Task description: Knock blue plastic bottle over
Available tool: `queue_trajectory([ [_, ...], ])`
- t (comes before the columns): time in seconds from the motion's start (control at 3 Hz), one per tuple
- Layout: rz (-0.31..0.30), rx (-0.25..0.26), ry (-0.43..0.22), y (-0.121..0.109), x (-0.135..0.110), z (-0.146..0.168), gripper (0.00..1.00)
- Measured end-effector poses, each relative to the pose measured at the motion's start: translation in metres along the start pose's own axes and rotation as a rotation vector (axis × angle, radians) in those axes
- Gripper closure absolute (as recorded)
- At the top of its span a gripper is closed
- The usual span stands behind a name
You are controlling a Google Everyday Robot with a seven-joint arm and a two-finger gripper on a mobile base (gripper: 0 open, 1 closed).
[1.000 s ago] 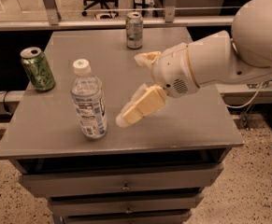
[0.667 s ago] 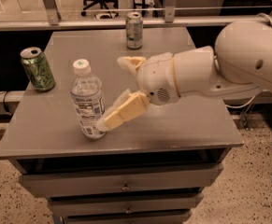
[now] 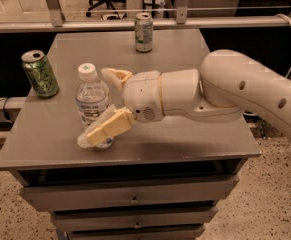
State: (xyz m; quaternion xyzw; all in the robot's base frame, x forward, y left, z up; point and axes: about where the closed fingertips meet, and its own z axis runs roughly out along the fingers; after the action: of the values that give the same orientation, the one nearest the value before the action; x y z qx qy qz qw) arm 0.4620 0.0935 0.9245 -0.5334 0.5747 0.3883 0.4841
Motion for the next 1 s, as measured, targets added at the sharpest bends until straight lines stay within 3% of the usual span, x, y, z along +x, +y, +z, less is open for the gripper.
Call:
queue_trajectory([
  [0.33,-0.024,0.038,-0.057,-0.014,0.019,0.019,0.24],
  [0.67,-0.034,0.072,-0.072,-0.022,0.027,0.02,0.47],
  [1.0,-0.059,0.113,-0.068,-0.033,0.02,0.006,0.7],
])
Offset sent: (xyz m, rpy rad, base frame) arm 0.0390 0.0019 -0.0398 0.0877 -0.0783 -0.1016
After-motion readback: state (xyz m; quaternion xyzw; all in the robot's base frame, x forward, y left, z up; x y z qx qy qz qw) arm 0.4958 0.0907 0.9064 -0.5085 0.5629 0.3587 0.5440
